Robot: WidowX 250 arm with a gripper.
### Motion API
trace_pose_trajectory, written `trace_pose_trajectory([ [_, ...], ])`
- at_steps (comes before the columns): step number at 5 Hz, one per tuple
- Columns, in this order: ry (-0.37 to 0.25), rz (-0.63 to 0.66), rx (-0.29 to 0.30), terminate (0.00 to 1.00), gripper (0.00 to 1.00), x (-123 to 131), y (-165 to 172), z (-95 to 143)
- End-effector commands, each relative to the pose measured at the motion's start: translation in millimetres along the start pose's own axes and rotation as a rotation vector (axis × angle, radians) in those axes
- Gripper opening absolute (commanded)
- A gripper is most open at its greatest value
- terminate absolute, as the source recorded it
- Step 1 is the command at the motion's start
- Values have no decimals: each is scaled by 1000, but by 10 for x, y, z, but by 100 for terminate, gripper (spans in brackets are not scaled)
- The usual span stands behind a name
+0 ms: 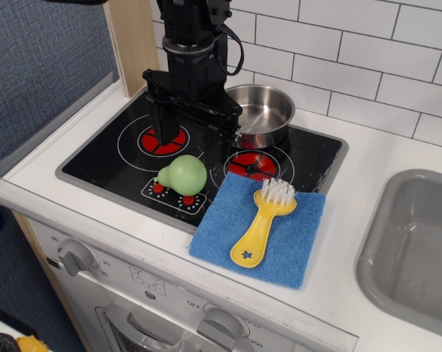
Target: Move bowl to lower left of cooktop
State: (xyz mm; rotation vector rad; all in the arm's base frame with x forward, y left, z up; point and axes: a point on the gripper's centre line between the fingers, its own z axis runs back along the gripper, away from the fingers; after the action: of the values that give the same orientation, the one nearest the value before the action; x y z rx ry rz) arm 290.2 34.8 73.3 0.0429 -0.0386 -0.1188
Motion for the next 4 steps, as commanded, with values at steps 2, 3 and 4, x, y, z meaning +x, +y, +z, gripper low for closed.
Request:
trace_pose_trajectory([
  [2, -23, -26, -9, 0, 100, 360, -135, 32],
  [3, -48, -22, -26, 0, 100, 715, -244, 50],
  [4, -71, 6, -60, 0, 100, 1078, -293, -52],
])
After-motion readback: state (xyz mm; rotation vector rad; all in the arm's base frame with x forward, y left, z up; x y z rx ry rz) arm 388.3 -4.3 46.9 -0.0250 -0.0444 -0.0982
